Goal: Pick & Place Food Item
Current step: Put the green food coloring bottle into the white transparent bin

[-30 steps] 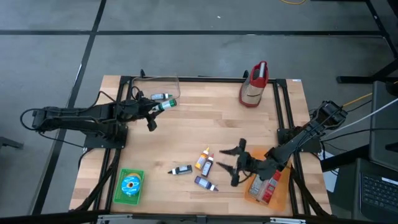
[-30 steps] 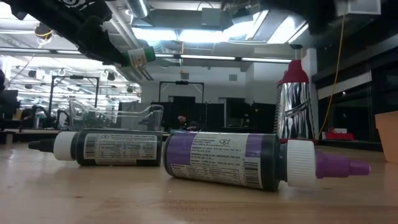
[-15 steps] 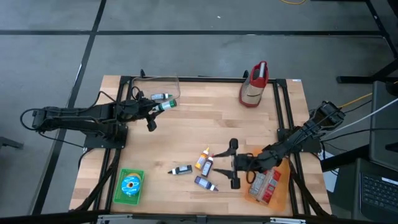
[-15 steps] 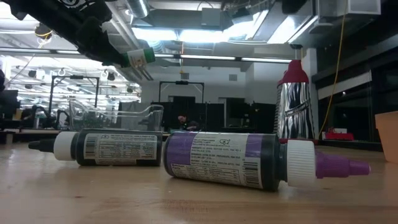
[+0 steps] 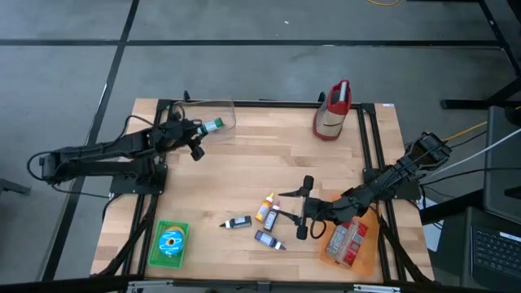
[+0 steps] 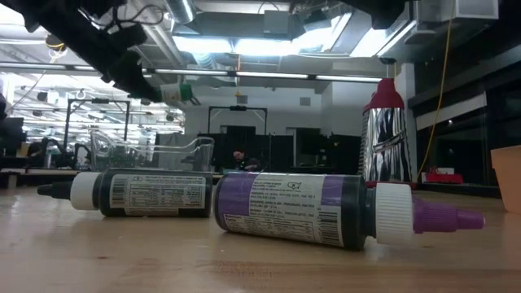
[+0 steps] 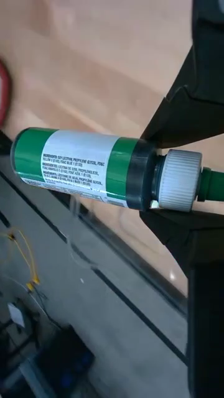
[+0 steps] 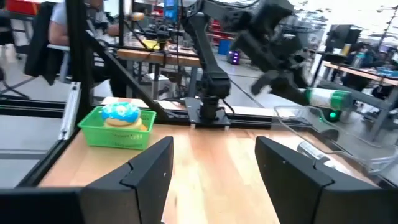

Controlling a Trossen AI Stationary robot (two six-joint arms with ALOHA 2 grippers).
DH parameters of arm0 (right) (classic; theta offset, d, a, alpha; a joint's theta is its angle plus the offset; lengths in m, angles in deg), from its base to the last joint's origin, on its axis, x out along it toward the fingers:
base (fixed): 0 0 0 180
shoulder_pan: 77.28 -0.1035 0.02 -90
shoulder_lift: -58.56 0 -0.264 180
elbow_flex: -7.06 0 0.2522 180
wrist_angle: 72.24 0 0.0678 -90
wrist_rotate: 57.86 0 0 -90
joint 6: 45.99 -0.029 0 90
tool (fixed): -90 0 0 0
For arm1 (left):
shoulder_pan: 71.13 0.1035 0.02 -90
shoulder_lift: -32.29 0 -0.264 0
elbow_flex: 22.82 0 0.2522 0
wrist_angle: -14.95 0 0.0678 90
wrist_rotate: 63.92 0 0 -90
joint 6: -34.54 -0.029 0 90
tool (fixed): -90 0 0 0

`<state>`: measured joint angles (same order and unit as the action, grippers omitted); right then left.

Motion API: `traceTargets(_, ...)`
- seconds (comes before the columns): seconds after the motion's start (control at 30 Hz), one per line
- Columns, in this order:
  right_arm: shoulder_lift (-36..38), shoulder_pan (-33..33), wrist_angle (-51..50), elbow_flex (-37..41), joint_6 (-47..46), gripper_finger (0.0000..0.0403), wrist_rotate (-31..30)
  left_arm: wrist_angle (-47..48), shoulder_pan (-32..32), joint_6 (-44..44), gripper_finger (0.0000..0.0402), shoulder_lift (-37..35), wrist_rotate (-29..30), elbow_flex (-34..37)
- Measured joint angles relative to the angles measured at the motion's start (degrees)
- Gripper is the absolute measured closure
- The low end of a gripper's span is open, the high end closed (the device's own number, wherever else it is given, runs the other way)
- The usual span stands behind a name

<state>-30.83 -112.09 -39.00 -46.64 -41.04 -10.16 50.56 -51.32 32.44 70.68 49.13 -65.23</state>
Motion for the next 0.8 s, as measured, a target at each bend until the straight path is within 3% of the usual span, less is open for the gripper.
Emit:
traceTargets(0.23, 0.0, 0.05, 0.0, 0.0, 0.0, 0.0172, 0.27, -0.42, 15.43, -4.39, 0.0264, 1.17, -10.91, 0.0)
traceTargets(0.47, 0.0, 0.12, 0.0, 0.0, 0.02, 0.0172, 1.19, -5.08, 28.3, -4.75, 0.0264, 8.62, -24.9, 0.0)
traceTargets(0.67, 0.0, 0.12, -0.28, 0.0, 0.04, 0.0173, 1.19, -7.53, 31.74, -3.97, 0.0262, 17.36, -27.09, 0.0)
traceTargets(0.8, 0.0, 0.12, -1.17, 0.0, 0.03, 0.0173, 1.19, -10.24, 32.68, -3.18, 0.0214, 22.77, -27.26, 0.0)
